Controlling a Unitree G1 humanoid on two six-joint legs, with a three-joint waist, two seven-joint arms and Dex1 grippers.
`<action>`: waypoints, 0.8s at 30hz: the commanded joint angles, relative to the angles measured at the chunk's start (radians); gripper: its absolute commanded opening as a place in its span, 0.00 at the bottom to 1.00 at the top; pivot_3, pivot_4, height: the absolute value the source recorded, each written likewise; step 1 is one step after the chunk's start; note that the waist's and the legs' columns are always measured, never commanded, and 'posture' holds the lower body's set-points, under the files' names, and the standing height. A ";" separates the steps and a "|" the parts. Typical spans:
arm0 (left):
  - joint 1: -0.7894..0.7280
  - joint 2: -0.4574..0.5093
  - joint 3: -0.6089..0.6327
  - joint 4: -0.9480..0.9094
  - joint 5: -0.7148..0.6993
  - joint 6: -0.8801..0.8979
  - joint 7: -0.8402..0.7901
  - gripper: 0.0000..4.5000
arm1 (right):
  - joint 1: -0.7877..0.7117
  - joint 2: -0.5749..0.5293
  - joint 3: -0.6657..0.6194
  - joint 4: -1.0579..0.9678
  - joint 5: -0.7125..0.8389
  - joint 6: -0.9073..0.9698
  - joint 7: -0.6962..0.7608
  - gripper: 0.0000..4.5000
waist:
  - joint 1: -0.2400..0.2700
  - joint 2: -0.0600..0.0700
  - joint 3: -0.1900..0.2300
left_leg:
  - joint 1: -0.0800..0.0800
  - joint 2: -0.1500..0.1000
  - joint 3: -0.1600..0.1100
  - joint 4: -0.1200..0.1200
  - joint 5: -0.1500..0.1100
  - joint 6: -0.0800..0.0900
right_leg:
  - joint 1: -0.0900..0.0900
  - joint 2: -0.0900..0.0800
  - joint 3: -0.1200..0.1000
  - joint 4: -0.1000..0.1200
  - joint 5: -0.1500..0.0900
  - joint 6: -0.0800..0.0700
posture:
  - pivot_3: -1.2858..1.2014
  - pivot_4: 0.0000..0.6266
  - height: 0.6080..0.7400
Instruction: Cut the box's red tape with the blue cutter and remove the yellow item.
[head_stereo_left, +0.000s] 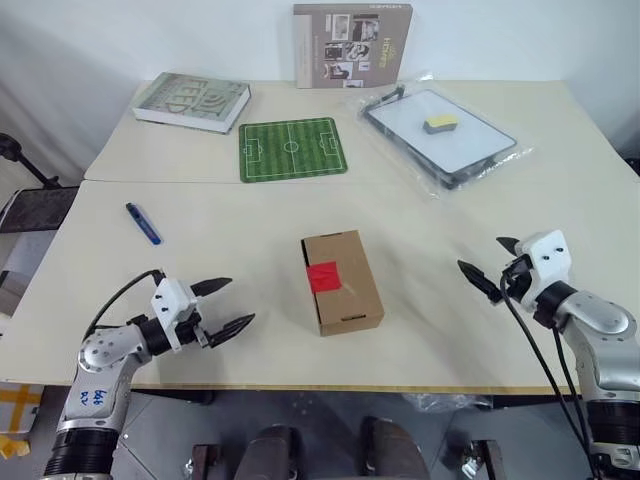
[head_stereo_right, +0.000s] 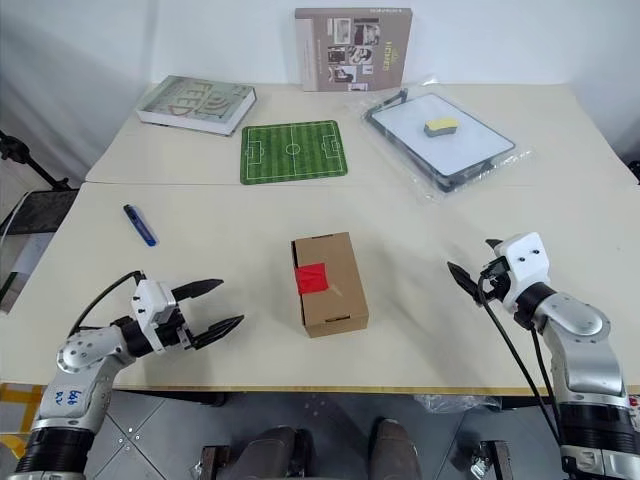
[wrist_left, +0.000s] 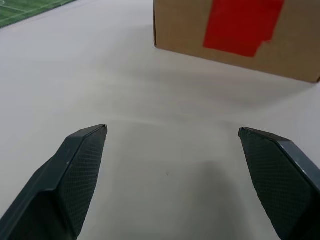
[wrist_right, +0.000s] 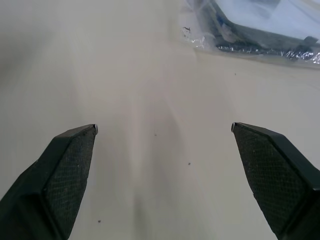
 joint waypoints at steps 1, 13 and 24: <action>-0.008 -0.002 -0.002 -0.024 0.007 -0.004 0.016 0.99 | 0.024 -0.013 -0.027 -0.083 0.027 0.035 -0.002 1.00 | 0.000 0.000 0.000 | 0.000 0.000 0.000 0.000 0.000 0.000 | 0.000 0.000 0.000 0.000 0.000 0.000 | 0.52 0.24 1.00; -0.062 -0.025 -0.072 -0.078 0.068 0.164 0.136 0.73 | 0.085 -0.018 -0.014 -0.328 0.048 0.288 -0.051 0.79 | 0.003 0.000 0.000 | 0.000 0.000 0.000 0.001 0.000 0.000 | 0.000 0.000 0.000 0.000 0.000 0.000 | 0.52 0.24 1.00; -0.205 -0.162 -0.164 -0.076 0.076 0.291 0.213 0.00 | 0.060 -0.015 0.094 -0.510 0.147 0.542 -0.031 0.00 | 0.022 -0.001 0.000 | -0.001 -0.001 -0.001 0.002 -0.001 0.000 | 0.000 0.000 0.000 0.000 0.000 0.000 | 0.52 0.24 1.00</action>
